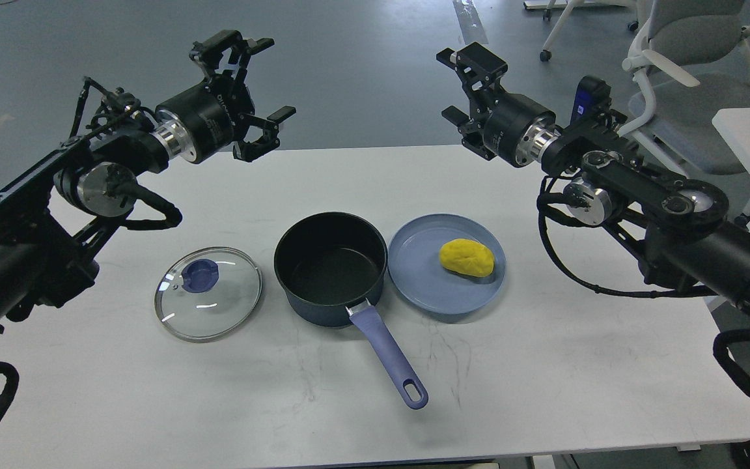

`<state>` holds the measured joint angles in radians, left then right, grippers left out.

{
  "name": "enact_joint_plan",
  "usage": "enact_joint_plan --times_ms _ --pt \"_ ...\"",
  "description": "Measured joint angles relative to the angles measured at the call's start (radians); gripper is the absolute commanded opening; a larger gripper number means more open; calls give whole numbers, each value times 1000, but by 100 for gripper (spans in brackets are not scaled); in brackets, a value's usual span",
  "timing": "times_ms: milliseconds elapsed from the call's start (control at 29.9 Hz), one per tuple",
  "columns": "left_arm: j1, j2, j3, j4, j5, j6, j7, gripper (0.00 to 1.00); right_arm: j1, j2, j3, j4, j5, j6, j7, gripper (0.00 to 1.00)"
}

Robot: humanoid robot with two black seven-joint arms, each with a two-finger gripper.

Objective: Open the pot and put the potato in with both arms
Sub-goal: 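Move the right gripper toward the yellow potato on the plate, then grasp the yellow potato with the right gripper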

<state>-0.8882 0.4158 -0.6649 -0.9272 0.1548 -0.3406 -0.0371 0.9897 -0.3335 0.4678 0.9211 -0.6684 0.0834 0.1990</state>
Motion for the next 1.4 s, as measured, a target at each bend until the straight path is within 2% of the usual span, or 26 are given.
enact_joint_plan --times_ms 100,167,368,535,836,936,1003,1170,1404 --pt "18 21 -1 -4 0 -3 -36 98 8 -25 -8 2 -56 -1 15 100" --pt "29 40 -1 -11 0 -4 -44 98 17 -44 -21 9 -81 -2 27 100" --pt "60 66 -2 -23 0 -4 -47 98 33 -116 -61 49 -158 -3 60 100" --pt "70 74 -2 -45 0 -4 -49 98 51 -178 -184 61 -376 -3 74 100" --pt "80 77 4 -70 0 -5 -49 98 41 -185 -429 49 -431 -4 76 97" --pt "99 91 4 -95 0 -13 -49 98 42 -185 -504 49 -437 -4 78 93" --pt "108 95 4 -108 0 -17 -49 98 44 -184 -537 49 -455 -4 83 90" --pt "118 98 0 -117 0 -21 -50 98 47 -172 -588 22 -579 -33 123 90" --pt "121 100 -1 -118 0 -26 -50 98 42 -137 -627 -16 -610 -77 132 89"
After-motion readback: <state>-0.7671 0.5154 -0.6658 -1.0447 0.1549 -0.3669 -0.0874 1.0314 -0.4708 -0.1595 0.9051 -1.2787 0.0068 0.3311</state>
